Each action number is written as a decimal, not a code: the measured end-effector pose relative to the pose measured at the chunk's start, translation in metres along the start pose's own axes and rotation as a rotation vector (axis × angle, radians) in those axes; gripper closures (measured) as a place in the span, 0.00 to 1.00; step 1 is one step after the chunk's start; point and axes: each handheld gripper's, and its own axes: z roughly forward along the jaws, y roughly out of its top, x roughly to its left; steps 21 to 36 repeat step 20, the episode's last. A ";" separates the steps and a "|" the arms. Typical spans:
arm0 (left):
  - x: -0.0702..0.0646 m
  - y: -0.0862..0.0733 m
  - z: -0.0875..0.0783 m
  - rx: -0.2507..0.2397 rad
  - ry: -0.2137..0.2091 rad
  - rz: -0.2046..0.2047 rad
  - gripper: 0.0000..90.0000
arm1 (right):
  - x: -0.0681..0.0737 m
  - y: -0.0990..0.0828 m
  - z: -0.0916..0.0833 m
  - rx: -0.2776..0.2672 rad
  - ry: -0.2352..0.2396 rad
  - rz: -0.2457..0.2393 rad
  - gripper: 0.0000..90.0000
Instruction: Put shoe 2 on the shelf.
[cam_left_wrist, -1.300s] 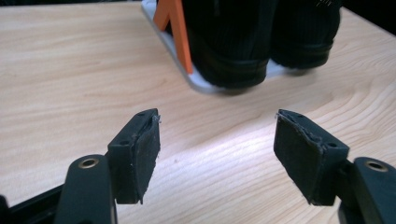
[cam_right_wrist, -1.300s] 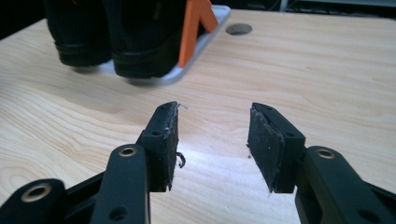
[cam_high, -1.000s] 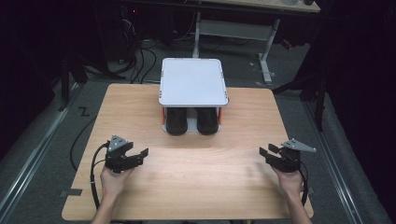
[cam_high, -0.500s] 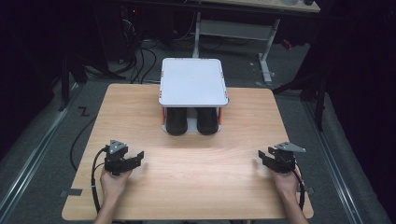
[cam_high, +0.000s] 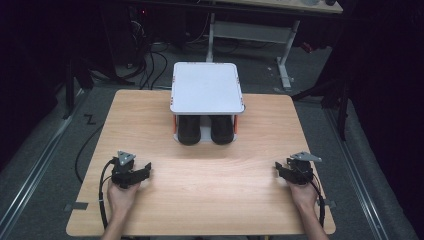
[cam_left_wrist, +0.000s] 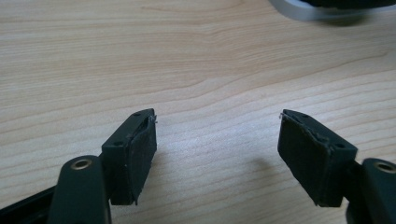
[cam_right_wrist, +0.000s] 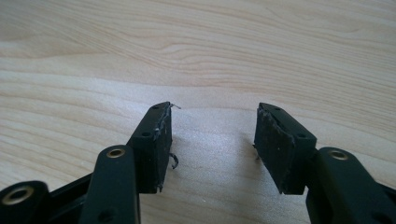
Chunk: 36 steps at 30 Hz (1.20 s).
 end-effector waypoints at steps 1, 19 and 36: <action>0.000 0.000 0.000 0.000 0.001 0.001 0.32 | 0.000 0.000 0.001 0.007 -0.002 -0.004 0.51; -0.004 -0.006 0.003 0.029 0.035 0.055 0.29 | -0.004 0.000 0.003 0.009 0.015 0.026 0.42; -0.004 -0.006 0.003 0.029 0.035 0.055 0.29 | -0.004 0.000 0.003 0.009 0.015 0.025 0.42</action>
